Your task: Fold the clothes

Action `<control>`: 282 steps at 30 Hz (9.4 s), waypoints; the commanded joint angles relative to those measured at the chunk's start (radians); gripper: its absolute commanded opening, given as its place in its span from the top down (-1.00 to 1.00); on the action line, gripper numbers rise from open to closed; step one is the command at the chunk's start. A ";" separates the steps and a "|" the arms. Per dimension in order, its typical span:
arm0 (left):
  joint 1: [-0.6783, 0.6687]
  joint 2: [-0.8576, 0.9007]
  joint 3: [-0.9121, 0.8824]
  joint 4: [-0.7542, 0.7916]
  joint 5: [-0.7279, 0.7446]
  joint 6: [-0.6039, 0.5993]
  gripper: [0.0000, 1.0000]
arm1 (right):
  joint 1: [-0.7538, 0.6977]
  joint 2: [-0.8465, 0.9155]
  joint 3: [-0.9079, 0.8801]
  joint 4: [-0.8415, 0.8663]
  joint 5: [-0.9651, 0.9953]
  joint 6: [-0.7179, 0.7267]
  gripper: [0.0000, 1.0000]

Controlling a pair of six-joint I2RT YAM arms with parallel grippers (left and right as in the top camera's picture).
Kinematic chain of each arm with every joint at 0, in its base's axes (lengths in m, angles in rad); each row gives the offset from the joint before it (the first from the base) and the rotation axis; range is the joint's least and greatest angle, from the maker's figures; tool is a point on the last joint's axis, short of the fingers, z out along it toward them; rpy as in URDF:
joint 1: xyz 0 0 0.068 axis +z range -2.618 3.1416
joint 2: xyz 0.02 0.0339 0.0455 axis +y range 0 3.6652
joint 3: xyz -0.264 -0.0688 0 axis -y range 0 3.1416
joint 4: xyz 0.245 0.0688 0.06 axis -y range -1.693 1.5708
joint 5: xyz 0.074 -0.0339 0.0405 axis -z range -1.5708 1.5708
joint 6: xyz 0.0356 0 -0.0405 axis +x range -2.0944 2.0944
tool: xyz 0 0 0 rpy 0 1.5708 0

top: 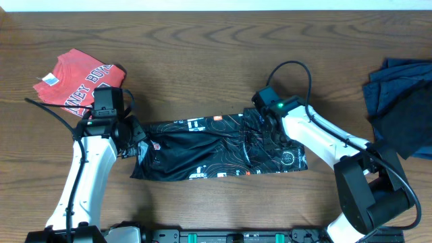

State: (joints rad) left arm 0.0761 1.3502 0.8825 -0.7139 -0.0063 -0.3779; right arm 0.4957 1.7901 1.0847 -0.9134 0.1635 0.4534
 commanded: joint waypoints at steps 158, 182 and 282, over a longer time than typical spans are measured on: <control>-0.706 0.291 0.317 0.043 0.307 -0.109 0.76 | -0.246 -0.021 0.048 0.006 -0.131 -0.216 0.06; -0.781 0.311 0.317 0.099 0.308 -0.118 0.49 | -0.246 -0.021 0.048 0.001 -0.138 -0.216 -0.01; -0.439 0.483 0.191 -0.041 0.192 0.014 0.43 | -0.246 -0.021 -0.119 0.225 -0.637 -0.274 -0.66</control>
State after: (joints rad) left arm -0.3645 1.8309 1.0710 -0.7513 0.2020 -0.3626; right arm 0.2581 1.7668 0.9974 -0.7162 -0.3912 0.1593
